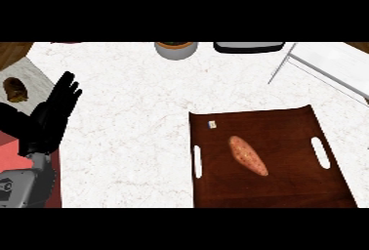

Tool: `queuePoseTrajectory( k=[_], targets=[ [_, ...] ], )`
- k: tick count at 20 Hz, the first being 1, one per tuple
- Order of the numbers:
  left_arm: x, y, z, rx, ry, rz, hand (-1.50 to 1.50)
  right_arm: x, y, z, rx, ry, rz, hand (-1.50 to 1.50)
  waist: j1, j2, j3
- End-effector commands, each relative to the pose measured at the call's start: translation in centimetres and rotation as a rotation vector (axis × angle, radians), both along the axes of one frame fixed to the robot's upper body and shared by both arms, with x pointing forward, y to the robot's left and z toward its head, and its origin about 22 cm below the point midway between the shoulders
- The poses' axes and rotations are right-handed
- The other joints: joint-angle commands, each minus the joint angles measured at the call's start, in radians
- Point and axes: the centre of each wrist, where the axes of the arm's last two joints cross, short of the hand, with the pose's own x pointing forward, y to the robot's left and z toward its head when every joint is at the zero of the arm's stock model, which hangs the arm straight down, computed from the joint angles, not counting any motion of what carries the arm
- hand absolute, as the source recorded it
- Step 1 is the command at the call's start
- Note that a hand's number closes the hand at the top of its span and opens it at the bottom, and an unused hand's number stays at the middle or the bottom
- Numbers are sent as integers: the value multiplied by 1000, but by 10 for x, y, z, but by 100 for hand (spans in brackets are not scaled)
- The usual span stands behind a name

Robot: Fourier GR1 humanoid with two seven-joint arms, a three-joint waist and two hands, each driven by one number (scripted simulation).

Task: Pick the bell pepper from the tray and place it in the tiered shelf

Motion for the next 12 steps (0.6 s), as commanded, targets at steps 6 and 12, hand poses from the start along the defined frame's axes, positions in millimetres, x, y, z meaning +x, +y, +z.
queuePoseTrajectory(
  k=[6, 12],
  targets=[
    [2, 3, -2, 23, -13, 9, 0, -11, -36, 65, 205, -131, -118, 150, -1, 6, -1],
    [7, 5, 4, -1, -12, 10, 0, 14, -66, 96, 185, -231, -247, 150, 9, 7, -3]
  ],
)
